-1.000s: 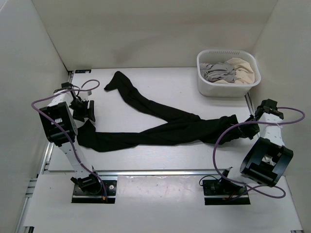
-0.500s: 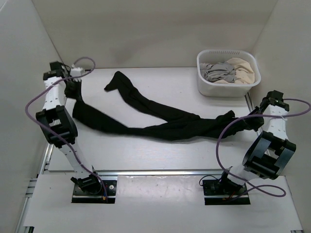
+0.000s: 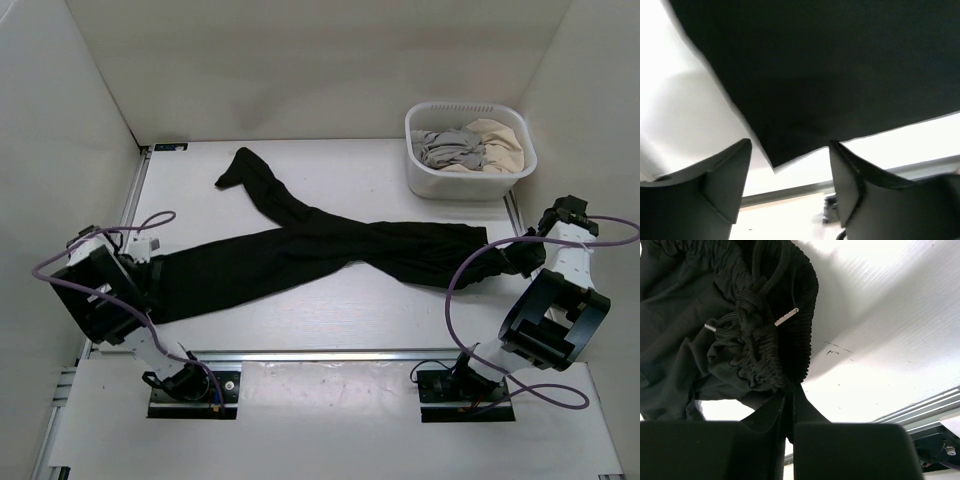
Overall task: Fold and stack the trousers
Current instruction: Flatten the trousers out
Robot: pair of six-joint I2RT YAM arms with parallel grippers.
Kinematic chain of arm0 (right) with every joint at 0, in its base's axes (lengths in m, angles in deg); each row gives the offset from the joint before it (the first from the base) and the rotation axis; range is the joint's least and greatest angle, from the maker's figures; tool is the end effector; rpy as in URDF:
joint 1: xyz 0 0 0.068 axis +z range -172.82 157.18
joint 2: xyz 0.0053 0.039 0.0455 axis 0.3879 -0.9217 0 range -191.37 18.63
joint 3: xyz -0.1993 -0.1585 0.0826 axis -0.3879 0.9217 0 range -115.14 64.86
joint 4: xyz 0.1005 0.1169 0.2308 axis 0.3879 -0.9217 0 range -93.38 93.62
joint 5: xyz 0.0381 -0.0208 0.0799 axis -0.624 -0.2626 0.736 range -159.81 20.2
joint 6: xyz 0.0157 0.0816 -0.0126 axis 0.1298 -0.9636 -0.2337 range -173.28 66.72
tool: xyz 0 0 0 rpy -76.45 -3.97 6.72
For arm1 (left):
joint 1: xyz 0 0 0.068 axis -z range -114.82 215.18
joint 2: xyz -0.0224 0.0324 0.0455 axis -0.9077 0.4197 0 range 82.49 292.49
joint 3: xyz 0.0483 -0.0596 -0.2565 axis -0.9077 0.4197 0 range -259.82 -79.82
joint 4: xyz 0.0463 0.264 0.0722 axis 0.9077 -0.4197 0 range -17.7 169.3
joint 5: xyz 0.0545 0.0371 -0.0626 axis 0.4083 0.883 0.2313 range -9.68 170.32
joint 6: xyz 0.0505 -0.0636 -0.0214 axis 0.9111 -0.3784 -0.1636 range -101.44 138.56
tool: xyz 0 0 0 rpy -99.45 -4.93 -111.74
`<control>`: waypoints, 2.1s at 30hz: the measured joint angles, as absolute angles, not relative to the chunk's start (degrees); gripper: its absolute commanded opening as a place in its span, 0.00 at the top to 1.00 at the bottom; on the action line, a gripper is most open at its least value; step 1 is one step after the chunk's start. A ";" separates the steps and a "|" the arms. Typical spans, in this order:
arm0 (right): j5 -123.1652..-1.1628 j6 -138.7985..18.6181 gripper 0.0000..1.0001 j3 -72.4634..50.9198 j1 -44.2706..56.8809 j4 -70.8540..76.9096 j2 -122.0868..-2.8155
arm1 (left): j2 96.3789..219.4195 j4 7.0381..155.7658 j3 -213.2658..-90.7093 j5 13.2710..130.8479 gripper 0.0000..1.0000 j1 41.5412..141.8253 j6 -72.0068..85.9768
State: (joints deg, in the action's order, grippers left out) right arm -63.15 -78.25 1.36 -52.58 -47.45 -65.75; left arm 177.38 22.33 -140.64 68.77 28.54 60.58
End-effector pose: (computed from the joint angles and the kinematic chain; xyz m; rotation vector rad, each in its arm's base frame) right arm 0.2703 -0.1448 0.1937 1.2725 2.5153 0.1449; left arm 0.2417 0.1614 0.1281 0.1388 3.0142 -0.2533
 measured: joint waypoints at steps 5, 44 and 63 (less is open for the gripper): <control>-62.69 -78.20 1.00 1.36 -52.60 -47.29 -65.75 | 182.74 21.24 -143.94 68.88 0.07 24.63 59.45; -63.19 -77.02 0.78 -4.57 -55.40 -52.34 -67.87 | 183.42 20.80 -187.15 69.32 0.86 35.29 55.62; -72.11 -76.02 0.16 -8.63 -47.18 -52.41 -68.20 | 171.42 17.50 -158.80 69.58 0.86 35.29 56.28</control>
State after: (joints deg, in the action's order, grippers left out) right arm -72.11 -76.02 -8.63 -47.18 -52.41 -68.20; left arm 171.42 17.50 -158.80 69.58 35.29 56.28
